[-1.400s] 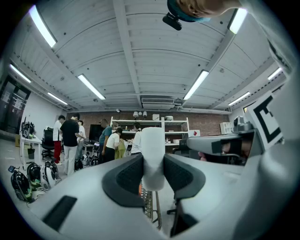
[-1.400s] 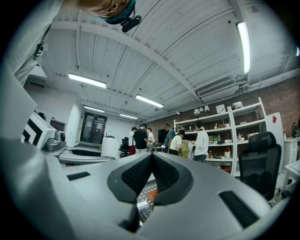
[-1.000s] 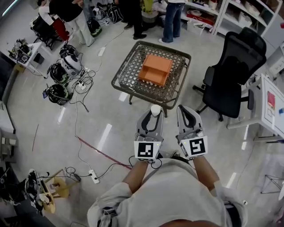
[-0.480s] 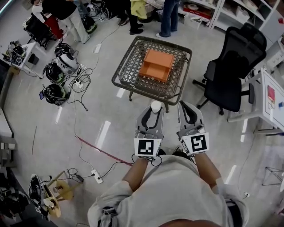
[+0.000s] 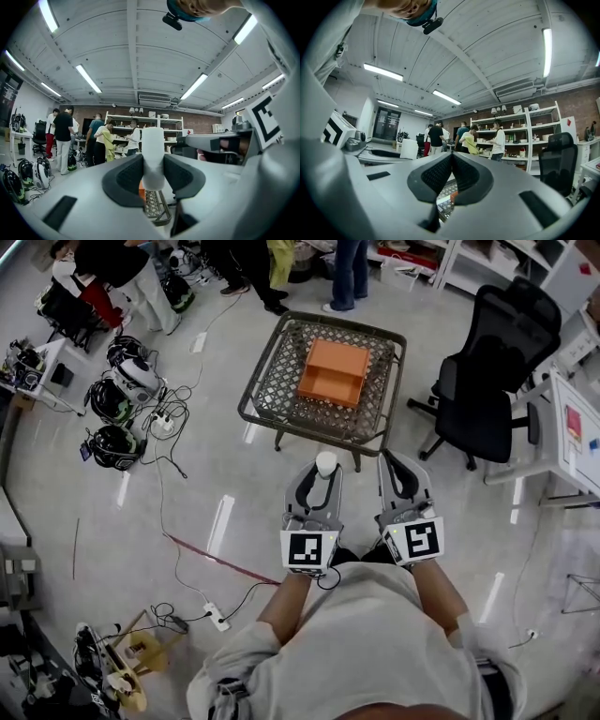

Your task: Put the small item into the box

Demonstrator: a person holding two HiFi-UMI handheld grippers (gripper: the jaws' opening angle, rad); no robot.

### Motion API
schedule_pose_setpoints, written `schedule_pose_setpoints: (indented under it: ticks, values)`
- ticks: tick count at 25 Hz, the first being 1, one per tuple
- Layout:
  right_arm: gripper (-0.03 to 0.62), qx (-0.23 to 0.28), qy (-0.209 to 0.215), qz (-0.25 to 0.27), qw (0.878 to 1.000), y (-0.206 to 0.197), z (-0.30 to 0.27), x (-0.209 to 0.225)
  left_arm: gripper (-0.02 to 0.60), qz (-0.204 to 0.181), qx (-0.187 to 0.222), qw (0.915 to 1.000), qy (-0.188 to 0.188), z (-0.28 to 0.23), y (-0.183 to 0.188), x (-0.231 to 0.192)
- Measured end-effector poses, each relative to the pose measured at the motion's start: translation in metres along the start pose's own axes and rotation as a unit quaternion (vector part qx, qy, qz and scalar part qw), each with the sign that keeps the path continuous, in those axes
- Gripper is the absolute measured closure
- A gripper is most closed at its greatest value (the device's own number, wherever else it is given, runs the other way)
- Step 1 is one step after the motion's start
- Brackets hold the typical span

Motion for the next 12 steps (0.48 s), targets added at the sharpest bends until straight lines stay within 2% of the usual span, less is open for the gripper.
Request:
schedule_pose_setpoints:
  ticks: [12]
  values:
    - [0.591, -0.019, 0.004, -0.004, 1.0, -0.017, -0.023, 0.005, 0.446, 0.008, -0.024, 0.9997, 0.005, -0.015, -0.018, -0.018]
Point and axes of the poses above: the fingertips, and each gripper's own axes: z backward along the fingers, x to its right, y out of its top, the point moved 5 cm from there along z, backward along the fingers, and after that the axes turned 8 degrees about -y, right-handed, at the moved point
